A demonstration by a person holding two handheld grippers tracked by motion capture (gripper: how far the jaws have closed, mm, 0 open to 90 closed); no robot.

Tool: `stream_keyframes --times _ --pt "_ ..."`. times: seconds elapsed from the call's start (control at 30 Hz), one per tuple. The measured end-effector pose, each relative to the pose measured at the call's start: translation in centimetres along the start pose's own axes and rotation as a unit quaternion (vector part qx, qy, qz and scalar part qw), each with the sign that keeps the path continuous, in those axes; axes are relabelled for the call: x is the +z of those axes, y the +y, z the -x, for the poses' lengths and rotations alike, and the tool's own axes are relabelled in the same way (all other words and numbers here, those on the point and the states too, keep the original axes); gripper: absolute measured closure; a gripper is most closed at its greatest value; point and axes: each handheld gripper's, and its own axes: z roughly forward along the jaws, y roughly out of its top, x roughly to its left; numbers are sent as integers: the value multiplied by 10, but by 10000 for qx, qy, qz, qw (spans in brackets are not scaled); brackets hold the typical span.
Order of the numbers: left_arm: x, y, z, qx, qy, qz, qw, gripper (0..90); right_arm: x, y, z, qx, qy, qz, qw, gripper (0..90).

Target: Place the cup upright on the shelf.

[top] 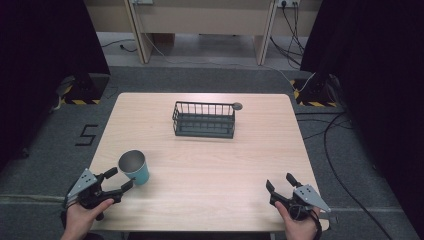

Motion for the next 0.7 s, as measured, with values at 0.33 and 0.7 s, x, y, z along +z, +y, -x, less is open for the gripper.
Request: stream_keyframes --times 0.33,0.7 --pt "17 1 1 29 12 -199 9998 142 3 -1 0 77 18 -20 10000 212" --pt "34 6 0 152 89 -283 9994 140 4 -1 0 148 38 -34 9999 214"
